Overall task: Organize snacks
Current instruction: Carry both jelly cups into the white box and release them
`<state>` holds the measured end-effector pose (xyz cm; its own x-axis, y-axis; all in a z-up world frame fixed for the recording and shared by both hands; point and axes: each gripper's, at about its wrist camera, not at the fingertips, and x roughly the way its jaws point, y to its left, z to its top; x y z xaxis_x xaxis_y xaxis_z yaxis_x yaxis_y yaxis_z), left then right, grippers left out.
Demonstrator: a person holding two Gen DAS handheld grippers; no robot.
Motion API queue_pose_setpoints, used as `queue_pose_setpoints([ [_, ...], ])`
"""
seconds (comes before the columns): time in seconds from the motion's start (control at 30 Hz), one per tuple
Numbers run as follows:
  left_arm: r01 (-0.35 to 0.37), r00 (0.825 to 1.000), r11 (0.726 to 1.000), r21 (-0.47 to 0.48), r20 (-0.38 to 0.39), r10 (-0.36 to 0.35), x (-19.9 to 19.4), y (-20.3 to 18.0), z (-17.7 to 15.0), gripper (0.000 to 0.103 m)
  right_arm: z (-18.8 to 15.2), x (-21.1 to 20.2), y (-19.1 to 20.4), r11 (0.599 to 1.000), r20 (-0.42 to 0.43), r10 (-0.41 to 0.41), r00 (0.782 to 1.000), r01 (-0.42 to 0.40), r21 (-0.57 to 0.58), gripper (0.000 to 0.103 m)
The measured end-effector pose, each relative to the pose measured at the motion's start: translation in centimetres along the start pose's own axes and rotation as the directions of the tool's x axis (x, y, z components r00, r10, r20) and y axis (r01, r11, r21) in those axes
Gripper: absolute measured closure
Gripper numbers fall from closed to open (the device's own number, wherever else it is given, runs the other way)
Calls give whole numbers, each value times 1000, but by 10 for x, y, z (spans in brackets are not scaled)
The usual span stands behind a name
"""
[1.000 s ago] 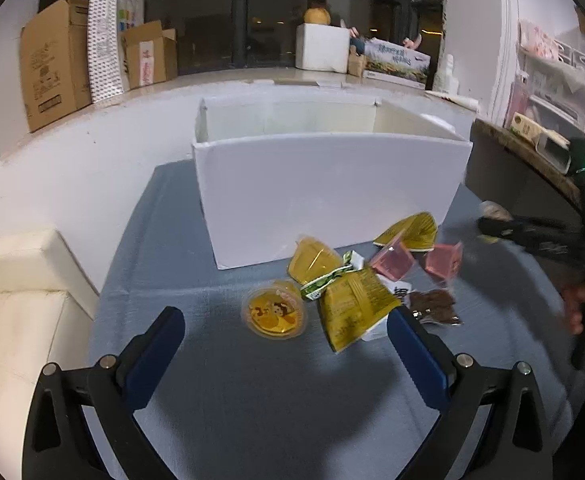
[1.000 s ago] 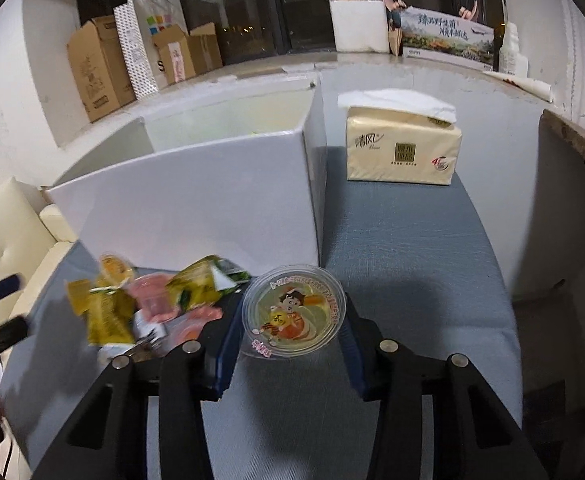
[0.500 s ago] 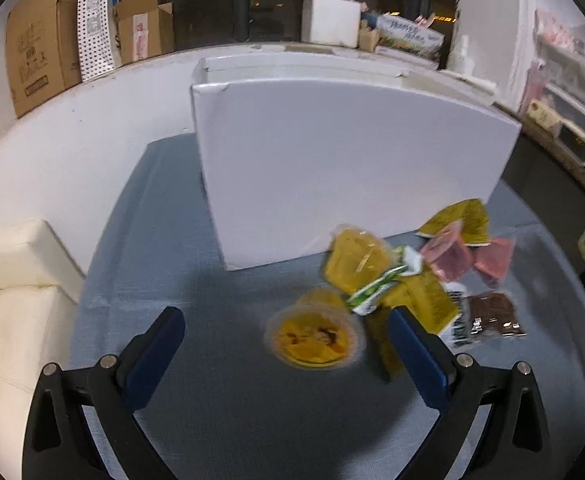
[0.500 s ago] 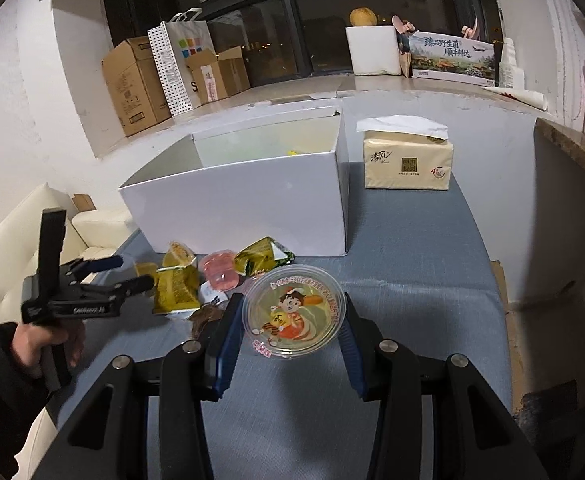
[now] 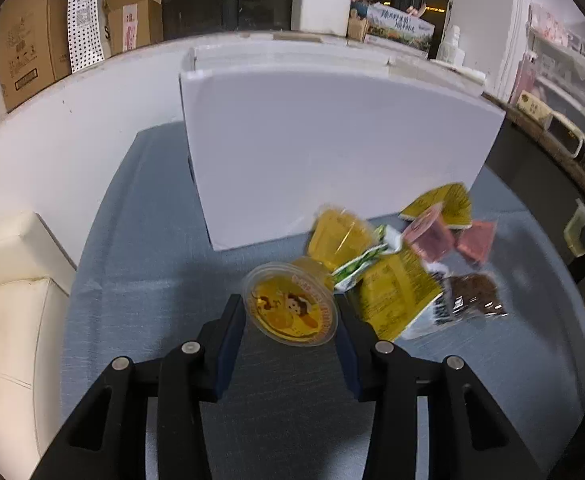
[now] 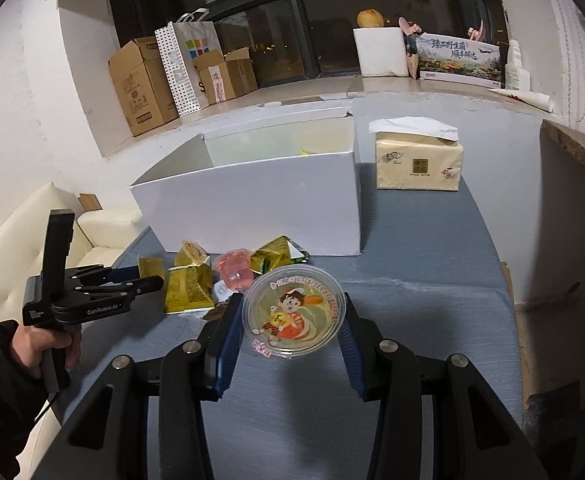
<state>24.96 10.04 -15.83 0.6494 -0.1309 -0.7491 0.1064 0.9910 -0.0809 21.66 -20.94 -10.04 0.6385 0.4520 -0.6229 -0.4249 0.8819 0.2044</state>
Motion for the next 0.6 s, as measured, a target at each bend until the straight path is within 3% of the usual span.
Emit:
queue_pose_setpoints([
  [0.2,19,995,1000,21,96,-21,-38,-13,27,55,24,3,13,999,30,17,999,-17,-30,55],
  [0.37,24,985,999,29,167,-29,-60,-18,66,55,64,10,25,997,78,31,996,-26,-66,55],
  [0.6,17,981,1000,4,193,-17,-53,-18,124,55,115,44,32,995,92,15,996,-6,-97,55],
])
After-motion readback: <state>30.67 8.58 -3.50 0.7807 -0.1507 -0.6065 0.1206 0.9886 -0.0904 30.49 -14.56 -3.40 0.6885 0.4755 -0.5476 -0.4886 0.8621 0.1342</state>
